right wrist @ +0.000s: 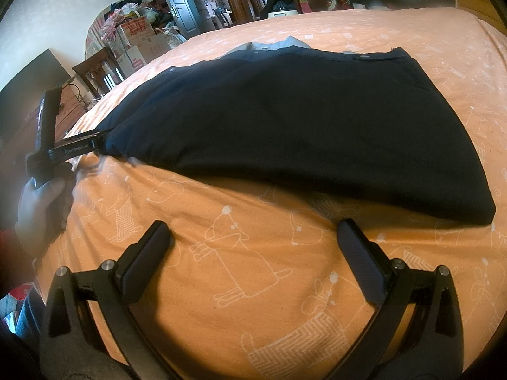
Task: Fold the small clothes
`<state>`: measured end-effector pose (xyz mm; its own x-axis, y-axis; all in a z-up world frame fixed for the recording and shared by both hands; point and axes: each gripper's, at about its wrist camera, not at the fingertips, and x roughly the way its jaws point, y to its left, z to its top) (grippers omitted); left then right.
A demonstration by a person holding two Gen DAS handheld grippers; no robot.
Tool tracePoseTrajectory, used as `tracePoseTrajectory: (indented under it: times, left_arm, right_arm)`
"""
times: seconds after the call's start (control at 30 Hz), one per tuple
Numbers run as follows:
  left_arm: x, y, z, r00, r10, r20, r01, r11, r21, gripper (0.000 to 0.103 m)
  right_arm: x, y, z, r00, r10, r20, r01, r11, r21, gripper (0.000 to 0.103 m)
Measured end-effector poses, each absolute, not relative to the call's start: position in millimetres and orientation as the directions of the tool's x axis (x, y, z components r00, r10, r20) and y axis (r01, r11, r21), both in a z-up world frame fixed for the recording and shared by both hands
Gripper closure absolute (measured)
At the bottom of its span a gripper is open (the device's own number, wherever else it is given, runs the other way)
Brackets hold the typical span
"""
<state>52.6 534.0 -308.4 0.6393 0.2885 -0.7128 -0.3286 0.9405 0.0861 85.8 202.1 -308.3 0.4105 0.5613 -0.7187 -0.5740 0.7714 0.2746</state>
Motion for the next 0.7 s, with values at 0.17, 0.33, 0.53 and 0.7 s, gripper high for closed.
tracePoseTrajectory:
  times: [0.17,0.33,0.53,0.7]
  left_arm:
    - [52.1,532.3,-308.2,0.639,0.29,-0.712,-0.329,0.94,0.088,0.001]
    - [52.0,532.7,-308.3,0.639,0.29,-0.712,-0.329,0.94,0.088,0.001]
    - [52.2,532.5,-308.3,0.639,0.291,-0.713,-0.329,0.94,0.089,0.0]
    - [52.2,532.3,-308.2,0.639,0.291,-0.713,-0.329,0.94,0.089,0.0]
  right_arm:
    - [86.0,200.8,-308.7,0.41,0.562,-0.718,-0.574,0.771,0.275,0.0]
    - [85.9,201.5,-309.0,0.411,0.562,-0.718,-0.574,0.771,0.275,0.0]
    - [85.7,200.1,-309.2,0.411,0.562,-0.718,-0.574,0.771,0.275,0.0]
    - [85.6,201.2,-309.4,0.411,0.561,-0.718,-0.574,0.772,0.275,0.0]
